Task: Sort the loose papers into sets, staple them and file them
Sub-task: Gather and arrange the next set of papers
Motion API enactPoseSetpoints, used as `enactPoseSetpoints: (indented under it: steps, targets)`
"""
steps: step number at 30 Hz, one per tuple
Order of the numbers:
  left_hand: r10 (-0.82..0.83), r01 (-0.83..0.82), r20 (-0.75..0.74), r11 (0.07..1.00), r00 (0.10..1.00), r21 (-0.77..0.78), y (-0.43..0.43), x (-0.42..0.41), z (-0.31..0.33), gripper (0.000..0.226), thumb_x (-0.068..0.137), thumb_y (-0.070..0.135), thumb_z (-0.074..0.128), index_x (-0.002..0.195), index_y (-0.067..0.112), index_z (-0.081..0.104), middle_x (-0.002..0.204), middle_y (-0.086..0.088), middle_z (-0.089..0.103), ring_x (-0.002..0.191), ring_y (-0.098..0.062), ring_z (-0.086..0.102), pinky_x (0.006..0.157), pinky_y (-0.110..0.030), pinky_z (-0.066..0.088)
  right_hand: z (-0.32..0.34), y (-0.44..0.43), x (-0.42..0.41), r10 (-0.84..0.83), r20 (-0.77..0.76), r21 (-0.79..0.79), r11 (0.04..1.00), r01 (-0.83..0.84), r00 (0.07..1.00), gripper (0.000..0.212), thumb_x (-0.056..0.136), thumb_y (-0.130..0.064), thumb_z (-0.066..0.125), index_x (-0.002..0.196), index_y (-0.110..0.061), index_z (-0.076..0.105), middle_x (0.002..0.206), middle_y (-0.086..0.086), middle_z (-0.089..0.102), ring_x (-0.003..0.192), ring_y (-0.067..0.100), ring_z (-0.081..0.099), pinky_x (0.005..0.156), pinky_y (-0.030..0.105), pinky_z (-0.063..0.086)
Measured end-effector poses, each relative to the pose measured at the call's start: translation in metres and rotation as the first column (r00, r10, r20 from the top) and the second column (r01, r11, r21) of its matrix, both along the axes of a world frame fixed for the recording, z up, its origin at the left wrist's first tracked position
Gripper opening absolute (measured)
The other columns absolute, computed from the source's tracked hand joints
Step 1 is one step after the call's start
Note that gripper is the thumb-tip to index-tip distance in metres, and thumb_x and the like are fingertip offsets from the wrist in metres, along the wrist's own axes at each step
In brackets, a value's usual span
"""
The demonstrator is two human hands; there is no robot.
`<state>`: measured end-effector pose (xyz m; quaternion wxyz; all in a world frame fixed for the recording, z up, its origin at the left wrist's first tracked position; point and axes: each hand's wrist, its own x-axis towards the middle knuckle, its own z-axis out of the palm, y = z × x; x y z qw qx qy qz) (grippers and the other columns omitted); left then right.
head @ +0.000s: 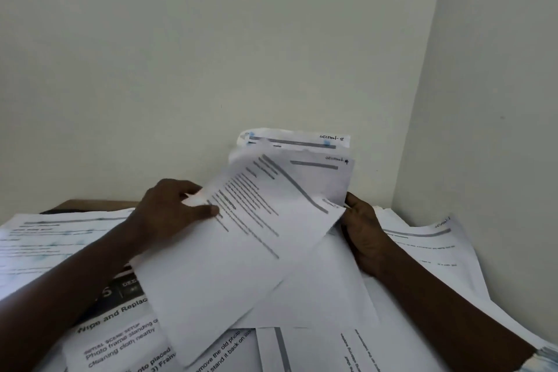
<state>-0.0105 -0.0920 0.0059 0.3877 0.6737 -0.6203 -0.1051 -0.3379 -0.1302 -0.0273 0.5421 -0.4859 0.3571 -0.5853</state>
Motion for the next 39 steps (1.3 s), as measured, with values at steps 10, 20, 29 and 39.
enactPoseSetpoints:
  steps: [10,20,29,39]
  targets:
    - [-0.053,-0.517,-0.754,0.696,0.655,-0.498,-0.004,0.021,0.021,0.012,0.097,0.006,0.064,0.093,0.017,0.060,0.069,0.014,0.061,0.052,0.009,0.055,0.056,-0.018,0.048,-0.011,-0.006,-0.003,0.083,-0.028,-0.041,0.996,-0.084,0.996,0.033,0.095,0.006,0.062,0.127,-0.002,0.065,0.120,0.019,0.074,0.106,0.036,0.073,0.087,0.043,0.062]
    - [-0.120,-0.534,-0.804,0.689,0.583,-0.490,-0.008,0.047,0.024,0.016,0.090,0.016,0.068,0.103,0.025,0.067,0.107,0.001,0.075,0.082,-0.003,0.071,0.084,-0.036,0.061,-0.012,-0.005,0.000,0.078,-0.124,-0.047,0.995,-0.085,0.989,0.025,0.098,0.002,0.060,0.121,-0.001,0.068,0.116,0.018,0.075,0.100,0.032,0.075,0.088,0.042,0.062]
    - [-0.110,-0.530,-0.792,0.686,0.601,-0.498,-0.011,0.039,0.022,0.025,0.099,0.007,0.061,0.123,0.014,0.065,0.085,0.018,0.066,0.057,0.011,0.060,0.063,-0.019,0.053,-0.008,0.001,0.001,0.161,-0.046,-0.016,0.987,-0.162,0.986,0.022,0.099,0.004,0.056,0.118,0.003,0.067,0.109,0.017,0.077,0.089,0.026,0.077,0.069,0.030,0.062]
    - [-0.180,-0.357,-0.813,0.831,0.554,-0.427,-0.015,0.030,0.009,0.021,0.099,0.001,0.060,0.112,0.016,0.066,0.092,0.011,0.071,0.085,-0.015,0.065,0.078,-0.034,0.056,-0.007,-0.001,0.002,0.148,-0.050,-0.020,0.989,-0.149,0.988,0.025,0.099,-0.003,0.059,0.122,0.002,0.067,0.114,0.017,0.076,0.097,0.030,0.076,0.075,0.033,0.063]
